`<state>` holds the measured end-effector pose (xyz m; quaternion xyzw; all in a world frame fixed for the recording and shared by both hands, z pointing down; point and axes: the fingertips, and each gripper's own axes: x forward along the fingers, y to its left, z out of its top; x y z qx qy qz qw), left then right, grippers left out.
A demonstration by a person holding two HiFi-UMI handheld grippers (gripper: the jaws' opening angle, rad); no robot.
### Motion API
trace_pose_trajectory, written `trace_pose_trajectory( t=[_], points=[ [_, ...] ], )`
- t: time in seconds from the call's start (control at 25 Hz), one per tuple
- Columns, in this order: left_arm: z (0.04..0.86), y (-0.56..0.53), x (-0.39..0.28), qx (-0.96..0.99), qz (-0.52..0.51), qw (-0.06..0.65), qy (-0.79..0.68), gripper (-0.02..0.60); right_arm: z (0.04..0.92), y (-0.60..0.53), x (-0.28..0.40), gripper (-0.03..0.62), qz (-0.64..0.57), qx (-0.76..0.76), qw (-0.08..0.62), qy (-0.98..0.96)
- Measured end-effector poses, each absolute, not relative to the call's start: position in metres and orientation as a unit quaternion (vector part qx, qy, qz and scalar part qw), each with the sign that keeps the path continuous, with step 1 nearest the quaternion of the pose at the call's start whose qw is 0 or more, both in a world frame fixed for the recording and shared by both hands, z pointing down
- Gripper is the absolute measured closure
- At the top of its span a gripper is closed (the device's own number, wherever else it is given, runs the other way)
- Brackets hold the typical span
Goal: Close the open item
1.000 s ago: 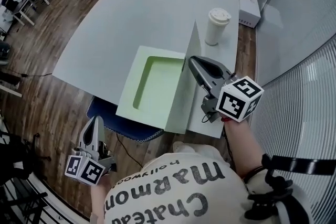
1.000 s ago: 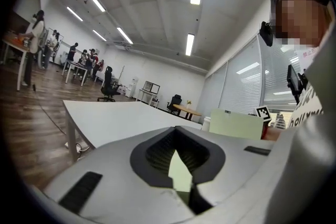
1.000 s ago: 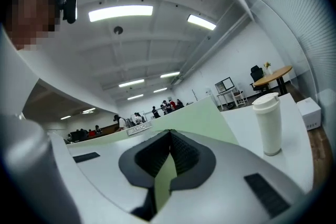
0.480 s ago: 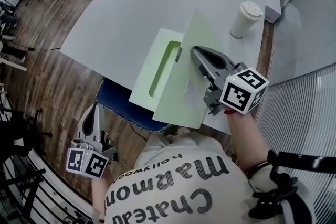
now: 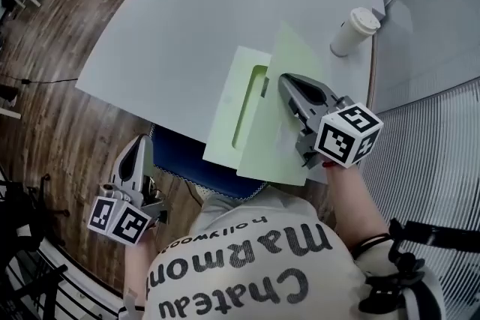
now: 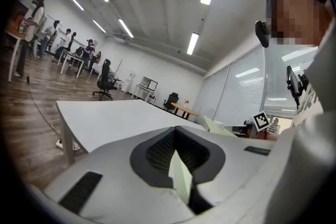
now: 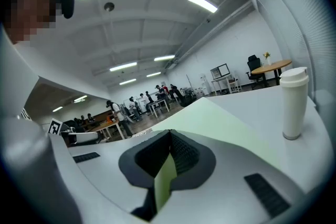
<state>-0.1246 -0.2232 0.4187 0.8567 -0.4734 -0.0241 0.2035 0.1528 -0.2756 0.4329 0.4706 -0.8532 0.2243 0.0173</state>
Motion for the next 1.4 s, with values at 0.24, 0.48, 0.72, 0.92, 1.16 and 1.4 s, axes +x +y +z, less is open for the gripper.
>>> trace_pose_trajectory(
  t=[0.24,0.48,0.72,0.92,1.16,1.4],
  points=[
    [0.412,-0.27,-0.146,0.886,-0.014,0.207,-0.414,0.588,0.441,-0.28,0.142,0.594,0.228,0.537,0.052,-0.81],
    [0.418,-0.302,-0.167,0.907,0.017,0.196,-0.371,0.588,0.439,-0.283,0.138,0.594,0.21,0.586,0.095,-0.777],
    [0.43,-0.317,-0.156,0.924,0.033,0.205,-0.32,0.588,0.45,-0.284,0.125,0.594,0.23,0.598,0.113,-0.759],
    [0.439,-0.329,-0.156,0.927,0.034,0.209,-0.309,0.588,0.466,-0.287,0.117,0.594,0.224,0.603,0.152,-0.751],
    [0.448,-0.333,-0.16,0.928,0.033,0.216,-0.303,0.588,0.484,-0.288,0.104,0.594,0.22,0.598,0.19,-0.747],
    [0.453,-0.334,-0.164,0.927,0.029,0.225,-0.298,0.588,0.494,-0.29,0.094,0.594,0.214,0.596,0.219,-0.742]
  ],
)
